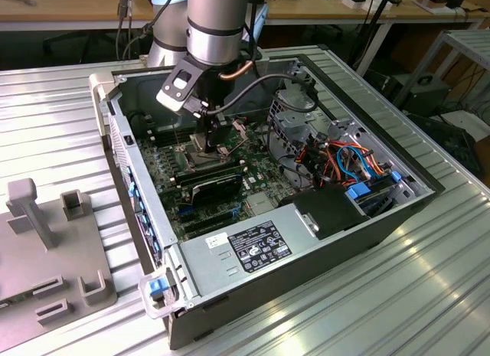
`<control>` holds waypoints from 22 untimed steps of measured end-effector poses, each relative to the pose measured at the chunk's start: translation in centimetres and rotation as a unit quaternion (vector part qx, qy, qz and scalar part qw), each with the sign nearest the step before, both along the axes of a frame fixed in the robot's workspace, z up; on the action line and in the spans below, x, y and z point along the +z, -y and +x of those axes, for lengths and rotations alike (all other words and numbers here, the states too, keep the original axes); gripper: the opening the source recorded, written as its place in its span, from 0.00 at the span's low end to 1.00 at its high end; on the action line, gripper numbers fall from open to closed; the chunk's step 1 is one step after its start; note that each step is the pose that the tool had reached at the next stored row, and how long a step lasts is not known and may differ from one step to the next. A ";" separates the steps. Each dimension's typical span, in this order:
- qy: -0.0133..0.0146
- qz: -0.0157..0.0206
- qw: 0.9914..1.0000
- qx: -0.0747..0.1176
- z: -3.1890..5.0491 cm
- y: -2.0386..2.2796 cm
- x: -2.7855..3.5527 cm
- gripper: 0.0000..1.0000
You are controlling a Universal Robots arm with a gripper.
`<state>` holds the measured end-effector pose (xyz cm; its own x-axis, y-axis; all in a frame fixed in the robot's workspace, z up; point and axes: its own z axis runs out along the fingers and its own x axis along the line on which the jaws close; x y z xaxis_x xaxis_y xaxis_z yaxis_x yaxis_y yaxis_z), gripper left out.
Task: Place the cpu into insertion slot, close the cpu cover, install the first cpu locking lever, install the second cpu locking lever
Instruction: 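Place the cpu into insertion slot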
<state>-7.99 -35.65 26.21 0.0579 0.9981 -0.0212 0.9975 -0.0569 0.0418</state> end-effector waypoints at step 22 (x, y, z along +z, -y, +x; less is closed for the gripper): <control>0.000 0.001 1.000 0.008 0.66 -1.22 -0.81 0.55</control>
